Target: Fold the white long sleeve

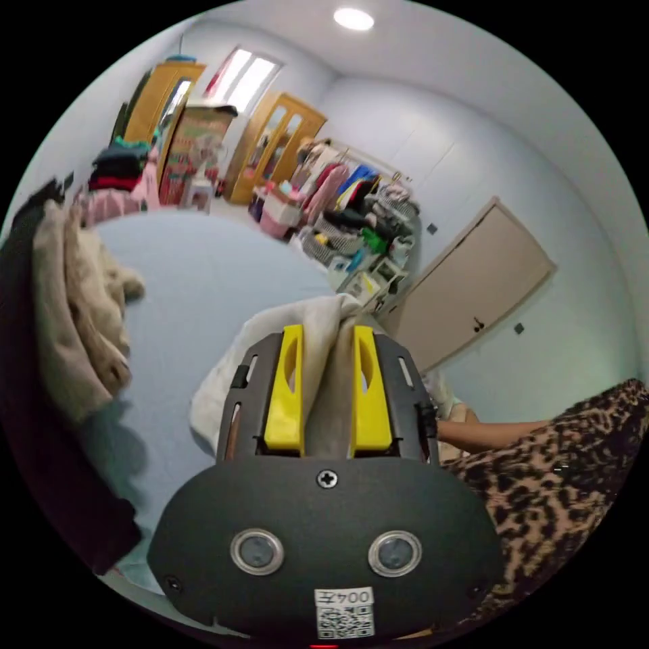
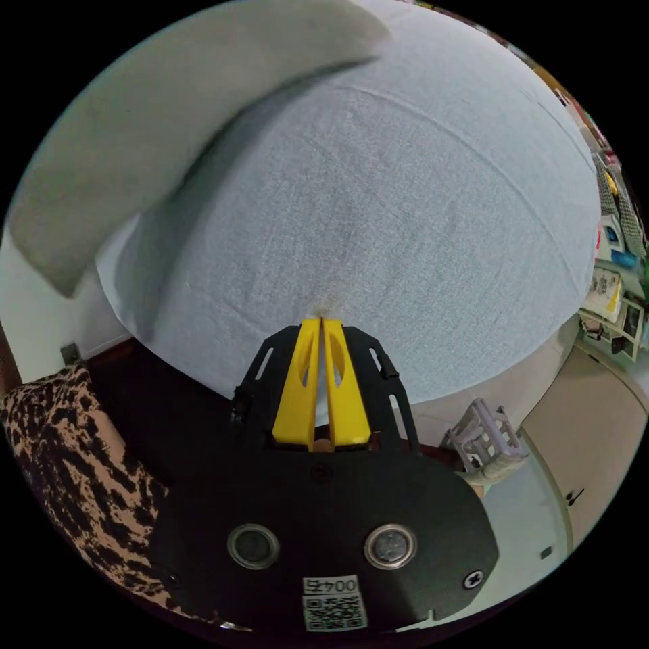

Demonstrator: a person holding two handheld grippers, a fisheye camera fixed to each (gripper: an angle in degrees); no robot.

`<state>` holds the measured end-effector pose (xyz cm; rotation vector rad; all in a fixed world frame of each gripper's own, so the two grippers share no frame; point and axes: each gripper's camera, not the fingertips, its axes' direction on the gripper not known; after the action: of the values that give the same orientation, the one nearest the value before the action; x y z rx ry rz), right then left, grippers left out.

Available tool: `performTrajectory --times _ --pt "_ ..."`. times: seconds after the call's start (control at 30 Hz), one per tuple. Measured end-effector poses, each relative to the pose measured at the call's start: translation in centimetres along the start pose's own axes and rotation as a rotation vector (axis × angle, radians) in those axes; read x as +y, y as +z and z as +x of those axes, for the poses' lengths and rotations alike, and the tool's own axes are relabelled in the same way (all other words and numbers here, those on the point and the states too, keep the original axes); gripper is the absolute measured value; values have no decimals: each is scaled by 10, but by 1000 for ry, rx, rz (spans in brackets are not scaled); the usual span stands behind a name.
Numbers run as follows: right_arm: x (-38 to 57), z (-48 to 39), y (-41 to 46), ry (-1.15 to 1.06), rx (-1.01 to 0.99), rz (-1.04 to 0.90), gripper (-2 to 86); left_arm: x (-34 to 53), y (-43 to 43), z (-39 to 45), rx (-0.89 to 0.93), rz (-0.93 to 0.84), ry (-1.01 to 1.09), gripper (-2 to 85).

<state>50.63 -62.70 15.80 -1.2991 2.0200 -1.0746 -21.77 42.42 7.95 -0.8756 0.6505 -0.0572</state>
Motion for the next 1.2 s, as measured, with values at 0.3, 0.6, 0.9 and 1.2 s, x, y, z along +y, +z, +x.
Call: performTrajectory --times 0.3,0.6,0.9,1.2 --pt "11 5 -26 -6 -94 12 -6 88 53 27 -43 -121 -120 117" --pt "38 -33 -42 -282 43 119 -6 200 58 45 -82 -130 -450 104" --pt "27 -52 -53 -238 57 88 -8 203 82 118 -189 -119 -446 116" --pt "9 -60 -60 -204 51 81 -8 123 -132 122 -946 121 -271 145"
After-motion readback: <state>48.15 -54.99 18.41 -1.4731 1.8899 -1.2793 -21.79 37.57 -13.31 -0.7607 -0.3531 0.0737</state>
